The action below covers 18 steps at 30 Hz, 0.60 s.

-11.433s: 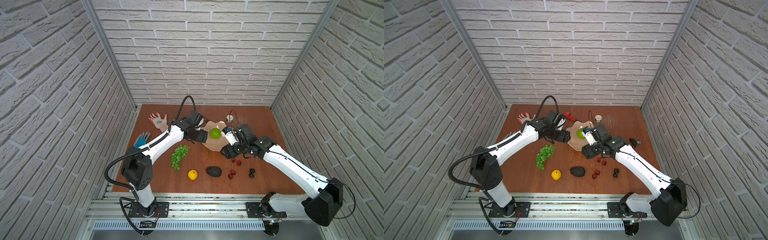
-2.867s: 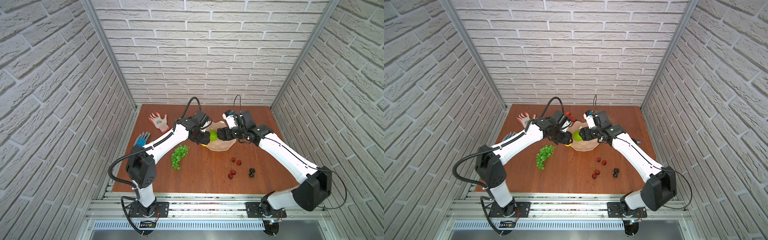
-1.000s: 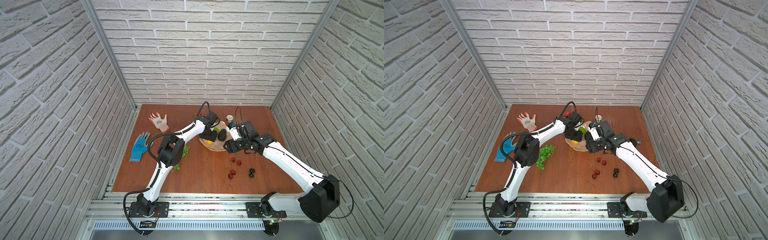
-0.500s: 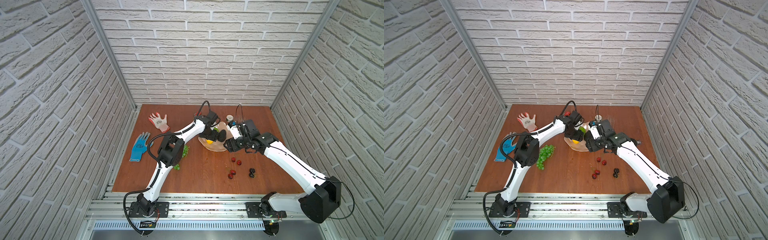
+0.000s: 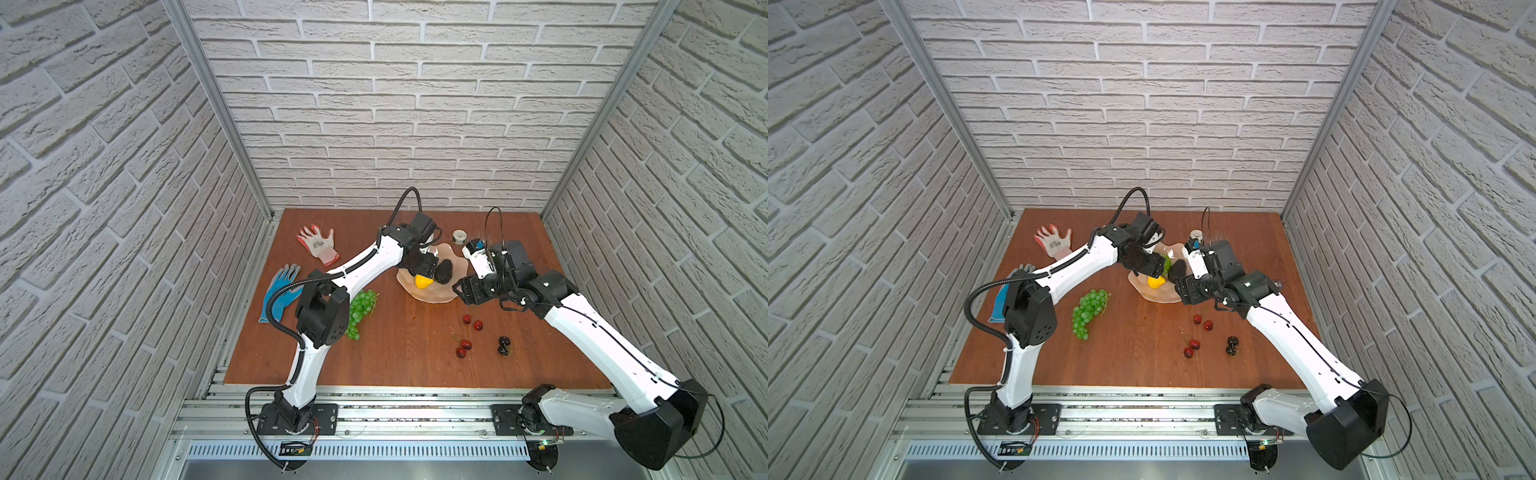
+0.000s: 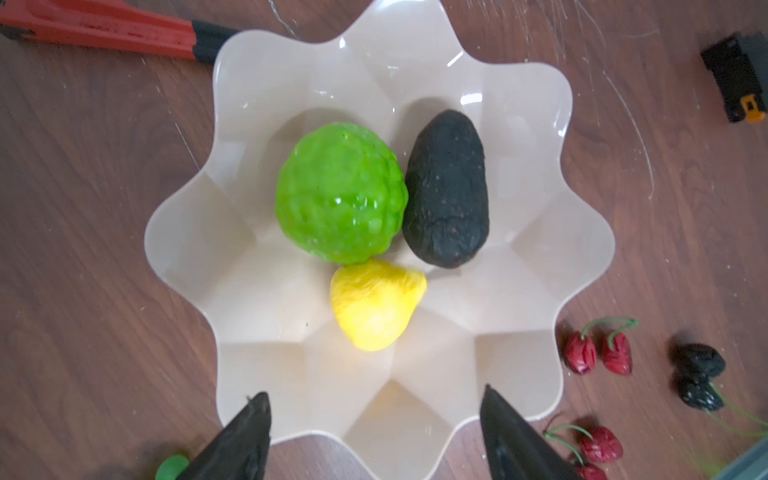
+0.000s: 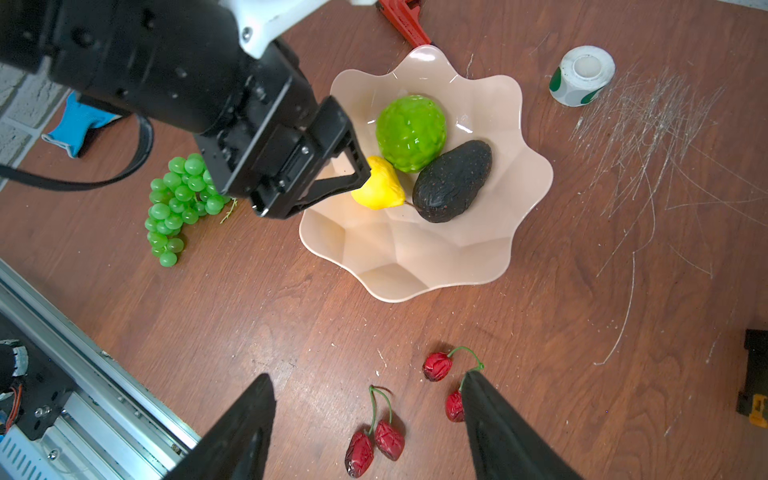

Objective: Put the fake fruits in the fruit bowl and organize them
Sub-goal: 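Lower the yellow pear into the bowl and open the left gripper, then withdraw the left gripper toward the grapes while the right gripper moves over the cherries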

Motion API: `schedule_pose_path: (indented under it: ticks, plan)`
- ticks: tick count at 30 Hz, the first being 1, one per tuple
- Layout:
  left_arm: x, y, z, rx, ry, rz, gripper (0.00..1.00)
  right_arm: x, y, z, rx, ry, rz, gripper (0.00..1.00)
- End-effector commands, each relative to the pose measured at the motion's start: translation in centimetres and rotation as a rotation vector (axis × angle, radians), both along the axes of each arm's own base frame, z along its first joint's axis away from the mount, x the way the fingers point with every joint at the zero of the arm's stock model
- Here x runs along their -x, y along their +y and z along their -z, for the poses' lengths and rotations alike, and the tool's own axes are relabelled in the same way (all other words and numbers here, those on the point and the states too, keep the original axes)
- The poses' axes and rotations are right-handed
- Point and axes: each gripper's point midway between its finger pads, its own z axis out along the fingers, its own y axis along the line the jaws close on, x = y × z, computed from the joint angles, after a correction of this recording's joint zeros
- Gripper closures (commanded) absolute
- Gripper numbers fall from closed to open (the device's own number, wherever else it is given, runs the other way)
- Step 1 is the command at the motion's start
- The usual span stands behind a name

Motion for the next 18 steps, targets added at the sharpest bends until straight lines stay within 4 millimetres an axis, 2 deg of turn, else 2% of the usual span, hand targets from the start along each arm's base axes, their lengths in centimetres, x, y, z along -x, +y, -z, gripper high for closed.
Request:
schedule_pose_path:
  ticks: [1, 6, 9, 14, 18]
  plan:
    - [1.2, 0.6, -1.6, 0.012, -0.039, 0.011, 0.21, 0.6, -0.4, -0.5, -0.012, 0.012, 0.042, 0.28]
    - [4.1, 2.0, -1.9, 0.055, -0.039, 0.02, 0.22, 2.0, -1.2, 0.8, -0.035, 0.072, 0.112, 0.3]
    - [5.6, 3.4, -2.3, 0.082, -0.057, 0.013, 0.22, 3.1, -3.0, 2.0, 0.007, 0.11, 0.206, 0.32]
    - [7.9, 5.7, -3.1, 0.129, -0.105, -0.002, 0.22, 5.2, -6.8, 5.3, 0.111, 0.199, 0.401, 0.34]
    - [9.2, 7.3, -3.7, 0.165, -0.128, -0.016, 0.22, 7.0, -7.8, 8.0, 0.12, 0.295, 0.488, 0.36]
